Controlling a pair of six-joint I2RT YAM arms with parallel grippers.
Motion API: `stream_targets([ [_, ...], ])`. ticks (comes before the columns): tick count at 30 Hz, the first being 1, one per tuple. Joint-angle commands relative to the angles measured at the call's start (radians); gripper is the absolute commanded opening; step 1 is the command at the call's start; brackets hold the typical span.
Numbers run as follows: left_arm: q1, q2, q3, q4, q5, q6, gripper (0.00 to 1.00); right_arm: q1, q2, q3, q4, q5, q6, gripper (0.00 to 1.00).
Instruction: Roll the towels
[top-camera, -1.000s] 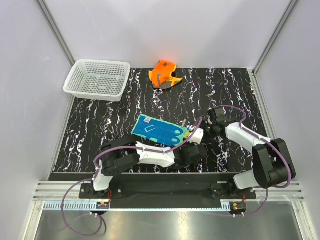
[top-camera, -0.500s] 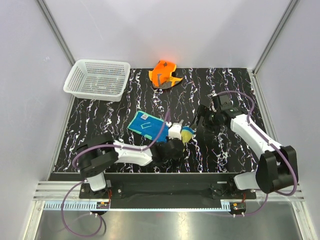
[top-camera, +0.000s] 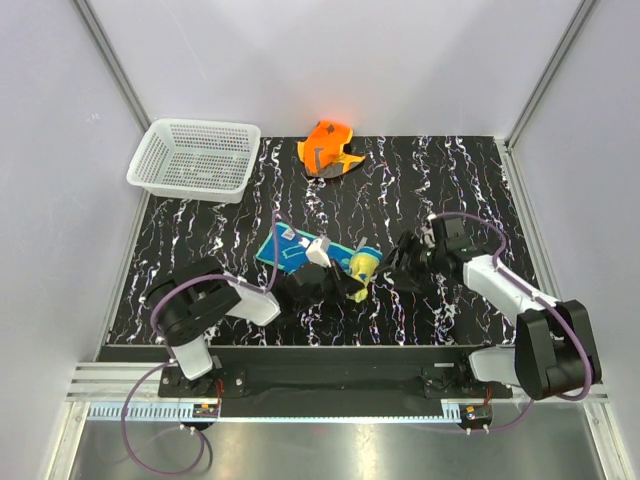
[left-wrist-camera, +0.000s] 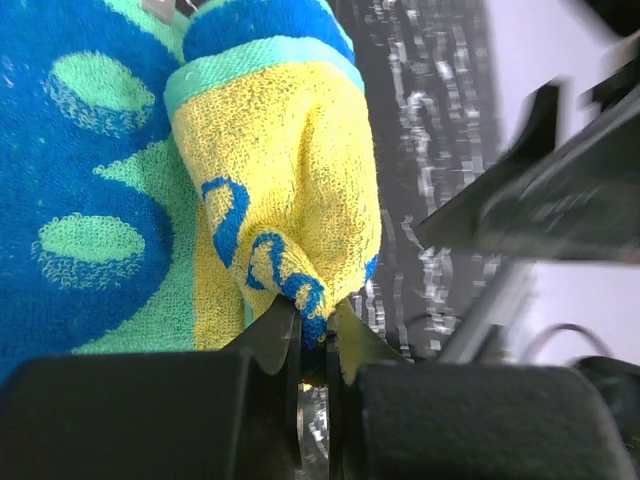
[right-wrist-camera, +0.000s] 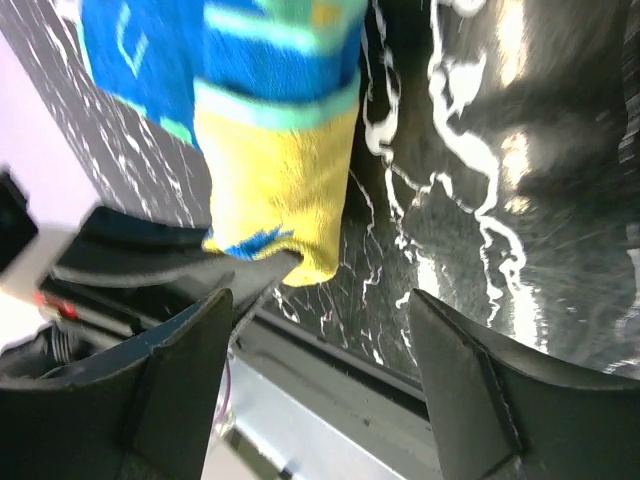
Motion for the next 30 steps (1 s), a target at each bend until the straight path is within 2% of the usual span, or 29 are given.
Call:
stream_targets([
  [1, 0.04, 0.072, -0.037, 0.307, 0.152, -0.131, 0.0, 0.03, 0.009, -0.013, 0.163, -0.096, 0.048, 0.78],
  [8, 0.06, 0.214, -0.099, 0.563, 0.191, -0.306, 0.0, 0.052, 0.086, -0.077, 0.3, -0.105, 0.1, 0.78],
  [16, 0.061, 0.218, -0.12, 0.533, 0.139, -0.401, 0.0, 0.102, 0.202, -0.138, 0.436, -0.061, 0.137, 0.73],
  [19, 0.072, 0.25, -0.119, 0.546, 0.166, -0.459, 0.0, 0.112, 0.239, -0.143, 0.482, -0.046, 0.142, 0.71],
  [25, 0.078, 0.349, -0.117, 0.658, 0.2, -0.54, 0.01, 0.119, 0.3, -0.143, 0.582, -0.049, 0.163, 0.68],
  [29, 0.08, 0.389, -0.104, 0.712, 0.224, -0.56, 0.05, 0.131, 0.329, -0.152, 0.657, -0.055, 0.182, 0.56],
  [30, 0.081, 0.392, -0.099, 0.715, 0.229, -0.556, 0.06, 0.134, 0.334, -0.152, 0.664, -0.056, 0.182, 0.47],
])
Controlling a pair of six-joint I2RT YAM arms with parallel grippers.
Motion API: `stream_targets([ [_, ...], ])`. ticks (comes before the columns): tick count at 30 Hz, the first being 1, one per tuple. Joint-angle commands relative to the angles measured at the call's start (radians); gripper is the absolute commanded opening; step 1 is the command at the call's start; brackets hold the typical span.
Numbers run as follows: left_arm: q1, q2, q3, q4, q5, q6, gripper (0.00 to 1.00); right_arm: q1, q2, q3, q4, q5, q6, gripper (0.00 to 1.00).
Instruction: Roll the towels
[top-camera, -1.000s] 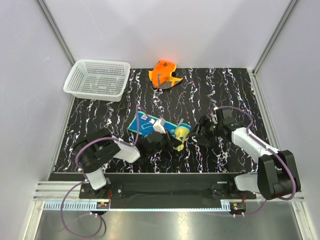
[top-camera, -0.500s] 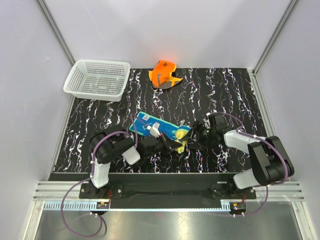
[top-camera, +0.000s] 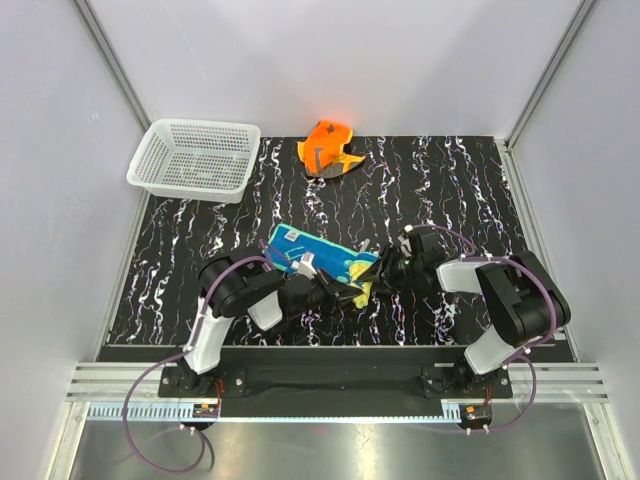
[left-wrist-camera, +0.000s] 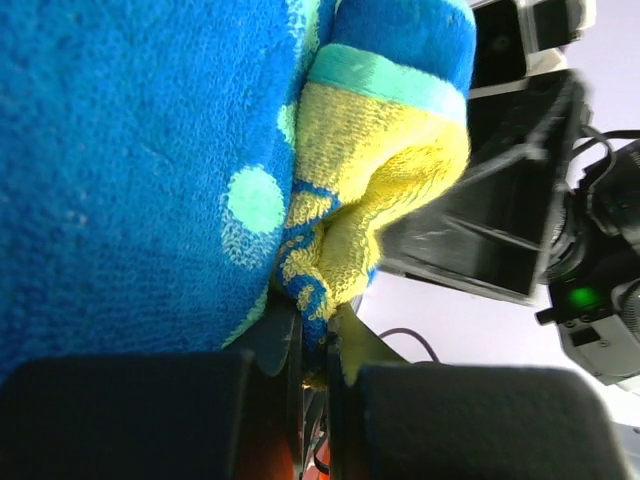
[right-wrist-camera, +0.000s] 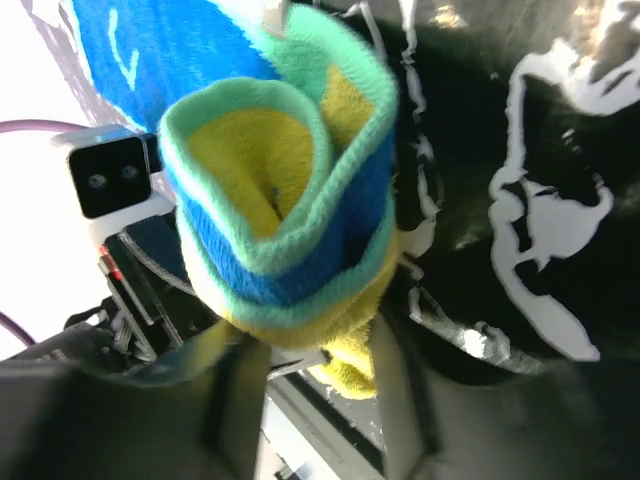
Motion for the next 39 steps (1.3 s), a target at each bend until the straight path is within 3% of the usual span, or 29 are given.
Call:
stream_targets([
  [1, 0.004, 0.029, 0.012, 0.134, 0.046, -0.012, 0.1, 0.017, 0.03, -0.01, 0.097, 0.013, 0.016, 0.43],
  [4, 0.007, -0.005, 0.009, 0.089, 0.064, 0.026, 0.15, 0.02, 0.032, -0.01, 0.108, 0.011, 0.016, 0.26],
  [8, 0.01, -0.094, 0.026, -0.085, 0.089, 0.124, 0.39, 0.027, 0.001, 0.018, 0.0, 0.036, -0.013, 0.09],
  [12, 0.001, -0.296, 0.058, -0.519, 0.032, 0.323, 0.51, 0.045, -0.071, 0.088, -0.246, 0.161, -0.079, 0.06],
  [14, -0.011, -0.367, 0.101, -0.68, -0.049, 0.398, 0.53, 0.05, -0.101, 0.139, -0.38, 0.2, -0.11, 0.03],
  [15, -0.033, -0.429, 0.125, -0.86, -0.092, 0.481, 0.54, 0.051, -0.111, 0.153, -0.414, 0.23, -0.116, 0.0],
  [18, -0.126, -0.509, 0.239, -1.181, -0.335, 0.622, 0.54, 0.053, -0.124, 0.196, -0.513, 0.269, -0.136, 0.0],
  [20, -0.189, -0.517, 0.338, -1.308, -0.548, 0.673, 0.54, 0.054, -0.124, 0.211, -0.551, 0.278, -0.144, 0.0],
  [21, -0.262, -0.513, 0.367, -1.4, -0.621, 0.71, 0.54, 0.054, -0.12, 0.216, -0.559, 0.284, -0.144, 0.0],
  [22, -0.301, -0.505, 0.419, -1.426, -0.75, 0.733, 0.54, 0.054, -0.114, 0.219, -0.568, 0.286, -0.145, 0.0],
  [25, -0.43, -0.445, 0.528, -1.497, -0.936, 0.823, 0.56, 0.054, -0.103, 0.228, -0.588, 0.289, -0.148, 0.0],
  [30, -0.542, -0.238, 0.746, -1.718, -1.126, 0.868, 0.63, 0.054, -0.098, 0.249, -0.625, 0.3, -0.161, 0.0],
  [34, -0.574, -0.172, 0.799, -1.643, -1.138, 0.954, 0.67, 0.056, -0.092, 0.265, -0.649, 0.294, -0.173, 0.0],
  [39, -0.555, -0.1, 0.834, -1.655, -1.129, 0.94, 0.72, 0.054, -0.103, 0.262, -0.656, 0.277, -0.173, 0.0],
])
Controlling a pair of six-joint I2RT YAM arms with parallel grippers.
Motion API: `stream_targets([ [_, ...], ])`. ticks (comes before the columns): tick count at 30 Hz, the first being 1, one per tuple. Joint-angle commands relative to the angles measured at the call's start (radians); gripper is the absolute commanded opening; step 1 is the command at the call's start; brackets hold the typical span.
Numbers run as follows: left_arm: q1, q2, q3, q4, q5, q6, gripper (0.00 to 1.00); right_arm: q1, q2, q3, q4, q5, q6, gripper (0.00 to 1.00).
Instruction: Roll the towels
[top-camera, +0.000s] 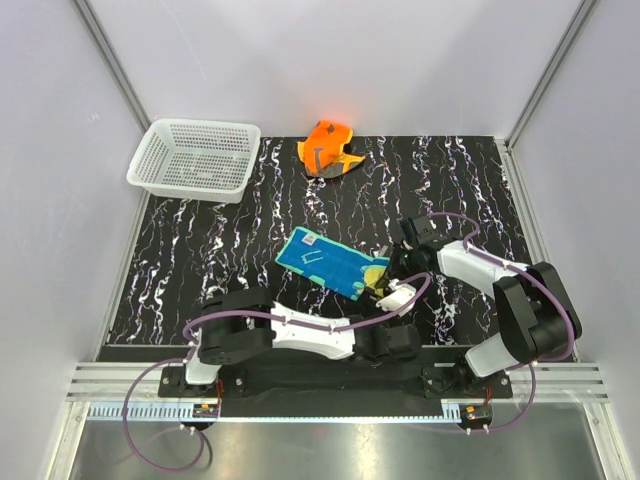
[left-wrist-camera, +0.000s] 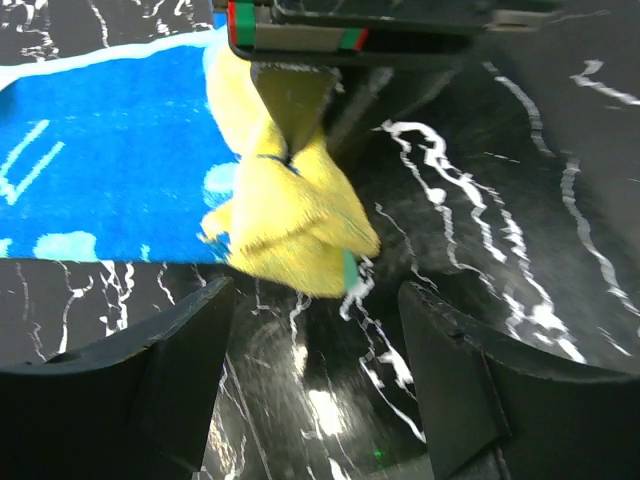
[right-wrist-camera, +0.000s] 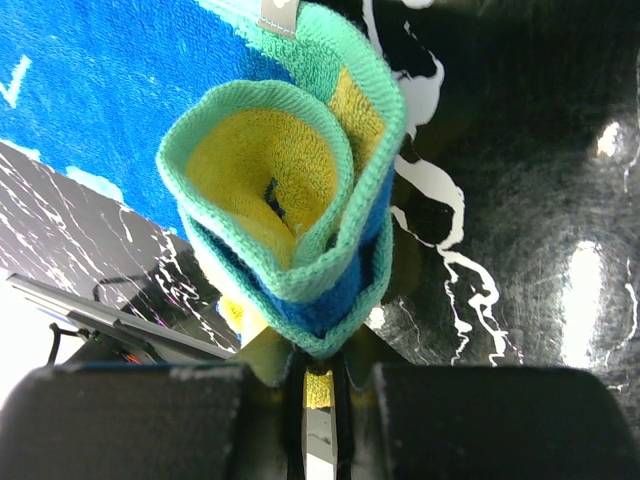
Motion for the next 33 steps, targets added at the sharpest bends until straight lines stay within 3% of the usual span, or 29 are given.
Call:
stream_targets([
  [1, 0.025, 0.038, 0.065, -0.012, -0.08, 0.021, 0.72, 0.008, -0.012, 0.028, -0.03, 0.0, -0.017, 0.0],
  [8, 0.039, 0.075, 0.048, 0.103, -0.008, 0.081, 0.72, 0.009, -0.026, 0.016, -0.035, -0.03, -0.012, 0.0],
  [16, 0.043, 0.119, 0.078, 0.126, 0.035, 0.081, 0.76, 0.008, -0.038, 0.005, -0.027, -0.066, 0.0, 0.0],
  [20, 0.069, 0.155, 0.101, 0.077, 0.027, 0.029, 0.65, 0.008, -0.058, -0.001, -0.038, -0.07, 0.001, 0.0],
  [23, 0.091, 0.146, 0.072, 0.106, 0.052, 0.019, 0.42, 0.008, -0.064, -0.004, -0.036, -0.099, 0.001, 0.0],
  [25, 0.095, 0.138, 0.055, 0.125, 0.055, 0.019, 0.2, 0.008, -0.067, -0.004, -0.044, -0.102, 0.001, 0.0],
  [28, 0.096, 0.126, 0.031, 0.152, 0.07, 0.027, 0.0, 0.008, -0.069, -0.009, -0.045, -0.104, -0.002, 0.0],
  [31, 0.099, 0.101, -0.004, 0.204, 0.121, 0.05, 0.0, 0.011, -0.072, -0.018, -0.039, -0.104, 0.006, 0.02],
  [33, 0.102, 0.08, -0.024, 0.247, 0.156, 0.064, 0.0, 0.009, -0.075, -0.018, -0.039, -0.101, 0.004, 0.12],
])
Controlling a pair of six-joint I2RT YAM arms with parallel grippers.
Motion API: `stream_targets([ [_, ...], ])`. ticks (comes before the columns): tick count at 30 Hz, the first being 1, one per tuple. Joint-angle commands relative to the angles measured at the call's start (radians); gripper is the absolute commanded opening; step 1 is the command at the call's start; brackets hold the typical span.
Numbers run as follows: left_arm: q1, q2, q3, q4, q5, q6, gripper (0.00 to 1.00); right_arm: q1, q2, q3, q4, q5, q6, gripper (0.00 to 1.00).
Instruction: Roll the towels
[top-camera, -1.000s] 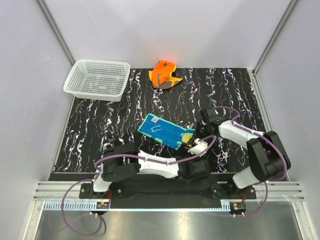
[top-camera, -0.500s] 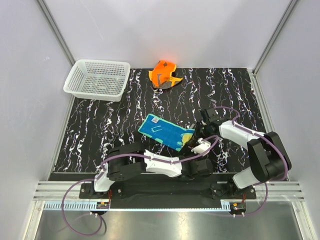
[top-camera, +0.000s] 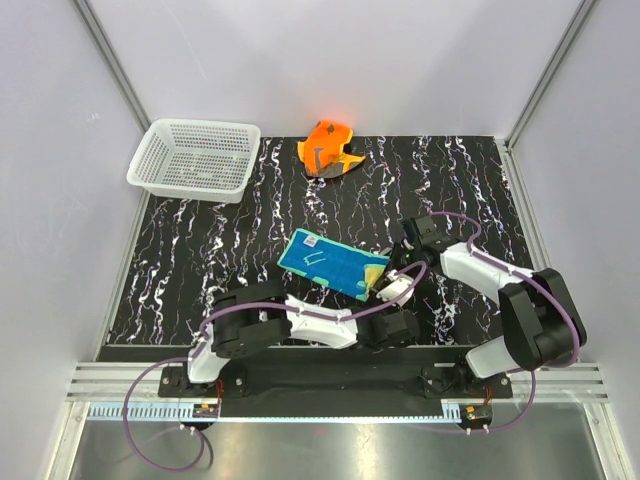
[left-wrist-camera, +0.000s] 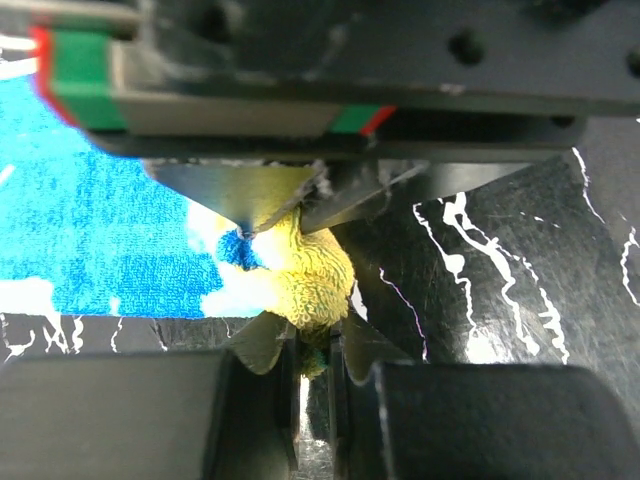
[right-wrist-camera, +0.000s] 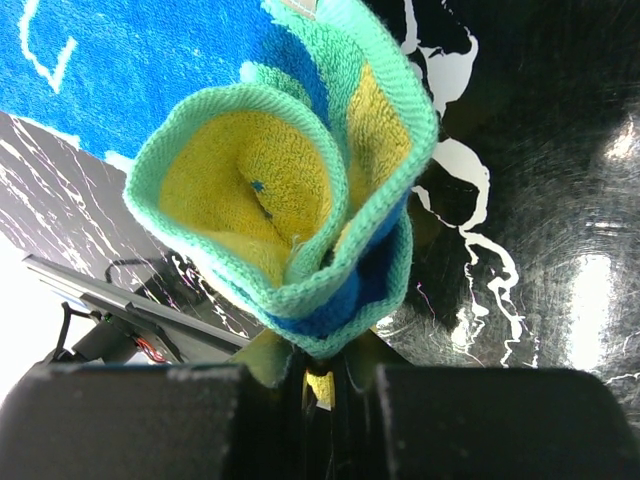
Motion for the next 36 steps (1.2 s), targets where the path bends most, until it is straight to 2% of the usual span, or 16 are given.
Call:
stream_targets([
  [1, 0.017, -0.043, -0.057, 0.108, 0.132, 0.005, 0.0, 0.009, -0.035, -0.007, -0.034, -0.058, 0.006, 0.17],
  [6, 0.023, -0.092, -0.107, 0.14, 0.184, -0.017, 0.0, 0.008, -0.035, 0.051, -0.08, 0.0, -0.031, 0.43],
  [7, 0.028, -0.112, -0.129, 0.146, 0.192, -0.029, 0.0, 0.009, -0.035, 0.062, -0.107, 0.014, -0.036, 0.56],
  [14, 0.063, -0.164, -0.203, 0.2, 0.259, -0.07, 0.0, 0.005, -0.072, 0.156, -0.236, 0.161, -0.085, 0.89],
  [22, 0.126, -0.227, -0.285, 0.28, 0.382, -0.104, 0.0, -0.077, -0.159, 0.232, -0.339, 0.276, -0.114, 0.97],
  [26, 0.166, -0.256, -0.307, 0.298, 0.48, -0.133, 0.0, -0.176, -0.243, 0.225, -0.31, 0.198, -0.139, 0.97],
  [32, 0.23, -0.325, -0.374, 0.382, 0.621, -0.193, 0.0, -0.189, -0.334, 0.15, -0.166, 0.011, -0.119, 0.96],
  [36, 0.307, -0.37, -0.414, 0.445, 0.796, -0.267, 0.0, -0.189, -0.353, 0.029, -0.036, -0.087, -0.087, 0.95],
])
